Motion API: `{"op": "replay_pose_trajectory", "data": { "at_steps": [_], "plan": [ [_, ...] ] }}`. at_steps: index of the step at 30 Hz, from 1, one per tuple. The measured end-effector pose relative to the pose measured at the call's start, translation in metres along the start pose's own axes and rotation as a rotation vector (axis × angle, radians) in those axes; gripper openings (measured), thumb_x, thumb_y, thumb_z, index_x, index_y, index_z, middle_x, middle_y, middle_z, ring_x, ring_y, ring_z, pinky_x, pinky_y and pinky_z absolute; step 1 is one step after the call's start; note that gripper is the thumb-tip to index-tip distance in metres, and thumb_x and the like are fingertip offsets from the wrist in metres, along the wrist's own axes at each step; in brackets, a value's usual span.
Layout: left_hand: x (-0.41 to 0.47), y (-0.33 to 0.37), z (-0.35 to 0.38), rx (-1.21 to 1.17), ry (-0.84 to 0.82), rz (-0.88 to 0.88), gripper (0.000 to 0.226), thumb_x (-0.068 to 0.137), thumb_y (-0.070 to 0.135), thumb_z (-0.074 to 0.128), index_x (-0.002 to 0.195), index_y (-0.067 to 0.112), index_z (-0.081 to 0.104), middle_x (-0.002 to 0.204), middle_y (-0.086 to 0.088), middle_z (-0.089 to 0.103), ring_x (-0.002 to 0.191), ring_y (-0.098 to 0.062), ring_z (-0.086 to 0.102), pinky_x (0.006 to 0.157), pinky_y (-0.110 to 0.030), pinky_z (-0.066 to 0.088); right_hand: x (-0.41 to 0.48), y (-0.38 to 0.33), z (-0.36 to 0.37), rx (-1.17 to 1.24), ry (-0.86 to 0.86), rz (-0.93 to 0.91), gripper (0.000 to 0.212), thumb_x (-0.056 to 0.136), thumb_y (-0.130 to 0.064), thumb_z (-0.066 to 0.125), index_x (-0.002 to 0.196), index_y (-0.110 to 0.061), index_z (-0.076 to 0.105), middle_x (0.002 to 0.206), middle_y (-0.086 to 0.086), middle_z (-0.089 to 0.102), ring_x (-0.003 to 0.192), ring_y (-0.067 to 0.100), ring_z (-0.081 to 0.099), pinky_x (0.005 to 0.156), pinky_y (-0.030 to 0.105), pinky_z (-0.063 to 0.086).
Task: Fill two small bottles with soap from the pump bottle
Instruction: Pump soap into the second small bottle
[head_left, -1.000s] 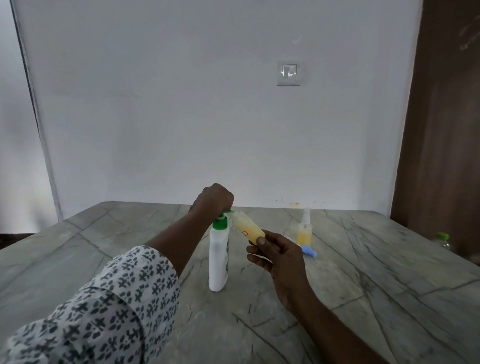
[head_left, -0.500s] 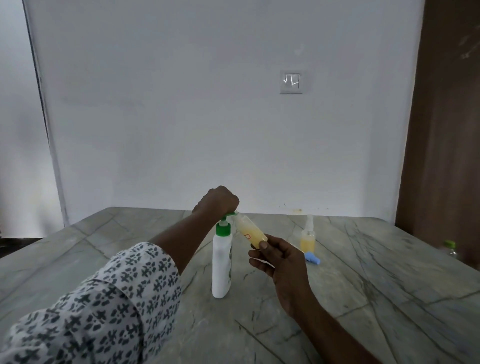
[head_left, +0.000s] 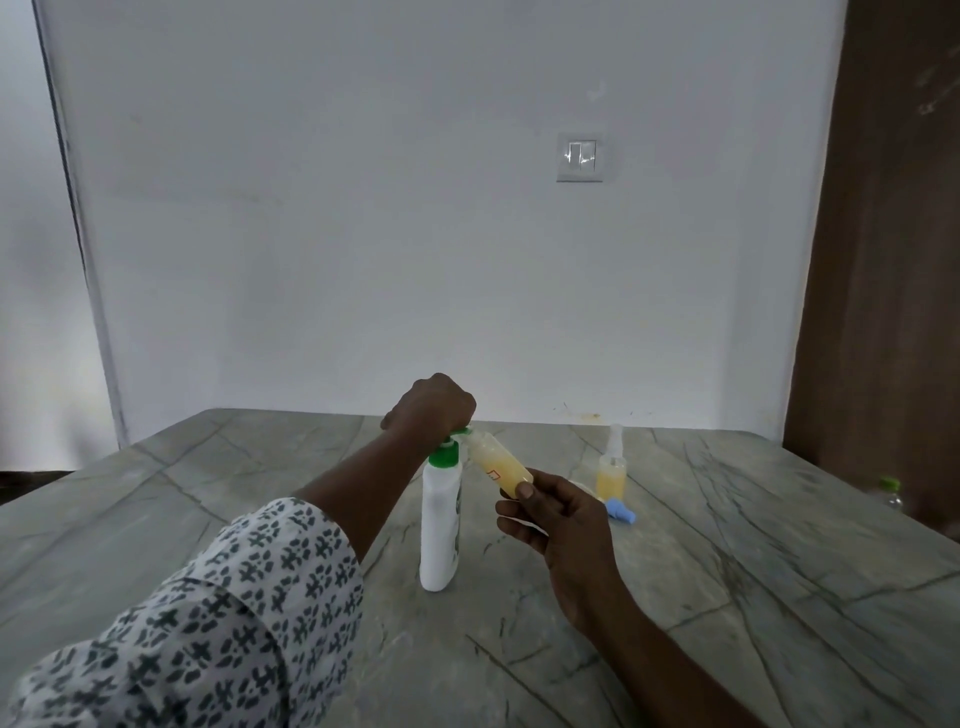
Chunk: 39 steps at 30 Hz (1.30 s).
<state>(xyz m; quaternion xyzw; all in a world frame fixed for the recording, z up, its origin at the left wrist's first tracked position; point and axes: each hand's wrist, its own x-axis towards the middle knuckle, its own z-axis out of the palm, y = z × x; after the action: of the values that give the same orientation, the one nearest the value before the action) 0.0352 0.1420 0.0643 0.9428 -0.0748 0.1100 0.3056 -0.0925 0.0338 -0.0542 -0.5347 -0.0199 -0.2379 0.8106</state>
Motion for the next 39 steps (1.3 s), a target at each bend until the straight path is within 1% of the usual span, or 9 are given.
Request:
{"op": "replay_pose_trajectory", "data": {
  "at_steps": [4, 14, 18, 22, 28, 31, 34, 37, 39],
  "plan": [
    [0.003, 0.002, -0.006, 0.021, -0.046, 0.025, 0.008, 0.075, 0.018, 0.047, 0.071, 0.012, 0.050, 0.086, -0.008, 0.060, 0.079, -0.025, 0.059, 0.077, -0.032, 0.048, 0.002, 0.001, 0.002, 0.002, -0.009, 0.015, 0.022, 0.092, -0.007, 0.061, 0.113, -0.005, 0.065, 0.097, 0.016, 0.075, 0.085, 0.031, 0.074, 0.069, 0.031, 0.060],
    [0.006, 0.006, -0.008, 0.008, -0.039, 0.023, 0.008, 0.075, 0.018, 0.044, 0.073, 0.013, 0.049, 0.086, -0.009, 0.059, 0.082, -0.028, 0.062, 0.083, -0.037, 0.051, 0.000, 0.002, 0.004, 0.023, -0.037, 0.020, 0.020, 0.095, -0.012, 0.056, 0.113, -0.006, 0.063, 0.097, 0.018, 0.075, 0.082, 0.031, 0.074, 0.070, 0.034, 0.061],
    [0.008, 0.004, -0.006, -0.041, -0.042, -0.006, 0.020, 0.063, 0.019, 0.038, 0.075, 0.013, 0.052, 0.087, -0.010, 0.066, 0.081, -0.029, 0.067, 0.088, -0.043, 0.053, -0.003, 0.002, 0.005, 0.047, -0.067, 0.039, 0.019, 0.098, -0.015, 0.050, 0.108, -0.005, 0.064, 0.093, 0.019, 0.075, 0.079, 0.029, 0.074, 0.068, 0.032, 0.061],
    [0.007, 0.001, -0.003, 0.011, -0.029, -0.014, 0.007, 0.074, 0.013, 0.043, 0.072, 0.013, 0.049, 0.086, -0.008, 0.058, 0.083, -0.028, 0.060, 0.087, -0.039, 0.050, -0.005, 0.004, 0.004, 0.068, -0.093, 0.057, 0.019, 0.098, -0.013, 0.051, 0.105, -0.003, 0.065, 0.093, 0.022, 0.074, 0.079, 0.028, 0.074, 0.068, 0.032, 0.061],
    [0.005, -0.002, 0.001, 0.035, -0.012, -0.026, 0.006, 0.075, 0.012, 0.042, 0.072, 0.014, 0.047, 0.082, -0.007, 0.053, 0.087, -0.029, 0.059, 0.093, -0.043, 0.049, -0.004, 0.004, 0.003, 0.057, -0.058, 0.050, 0.019, 0.096, -0.012, 0.053, 0.107, -0.002, 0.065, 0.093, 0.024, 0.074, 0.078, 0.029, 0.074, 0.066, 0.031, 0.061],
    [0.006, -0.002, 0.002, 0.055, -0.034, -0.007, 0.006, 0.074, 0.013, 0.042, 0.073, 0.014, 0.047, 0.090, -0.009, 0.058, 0.088, -0.028, 0.059, 0.093, -0.045, 0.049, -0.005, 0.002, 0.002, 0.050, -0.046, 0.049, 0.019, 0.096, -0.012, 0.053, 0.108, -0.003, 0.064, 0.092, 0.022, 0.074, 0.078, 0.028, 0.074, 0.066, 0.031, 0.061],
    [0.007, 0.000, -0.002, 0.065, -0.058, 0.013, 0.007, 0.075, 0.015, 0.042, 0.072, 0.012, 0.047, 0.098, -0.011, 0.061, 0.084, -0.027, 0.057, 0.085, -0.038, 0.048, -0.004, 0.001, 0.003, 0.047, -0.037, 0.041, 0.022, 0.096, -0.011, 0.053, 0.113, -0.002, 0.063, 0.093, 0.022, 0.074, 0.080, 0.029, 0.074, 0.068, 0.032, 0.061],
    [0.006, 0.006, -0.009, 0.076, -0.039, 0.023, 0.011, 0.073, 0.017, 0.042, 0.077, 0.009, 0.049, 0.101, -0.012, 0.061, 0.093, -0.031, 0.060, 0.094, -0.046, 0.047, -0.003, -0.003, 0.004, 0.065, -0.018, 0.002, 0.022, 0.095, -0.010, 0.055, 0.116, -0.007, 0.063, 0.092, 0.020, 0.074, 0.081, 0.031, 0.074, 0.069, 0.033, 0.061],
    [0.003, 0.008, -0.011, 0.082, -0.039, 0.025, 0.011, 0.071, 0.017, 0.042, 0.075, 0.010, 0.049, 0.097, -0.011, 0.062, 0.089, -0.030, 0.060, 0.092, -0.044, 0.047, -0.003, -0.006, 0.005, 0.097, 0.004, -0.022, 0.024, 0.093, -0.008, 0.058, 0.116, -0.010, 0.062, 0.091, 0.019, 0.075, 0.083, 0.033, 0.074, 0.071, 0.035, 0.061]
  ]
}}
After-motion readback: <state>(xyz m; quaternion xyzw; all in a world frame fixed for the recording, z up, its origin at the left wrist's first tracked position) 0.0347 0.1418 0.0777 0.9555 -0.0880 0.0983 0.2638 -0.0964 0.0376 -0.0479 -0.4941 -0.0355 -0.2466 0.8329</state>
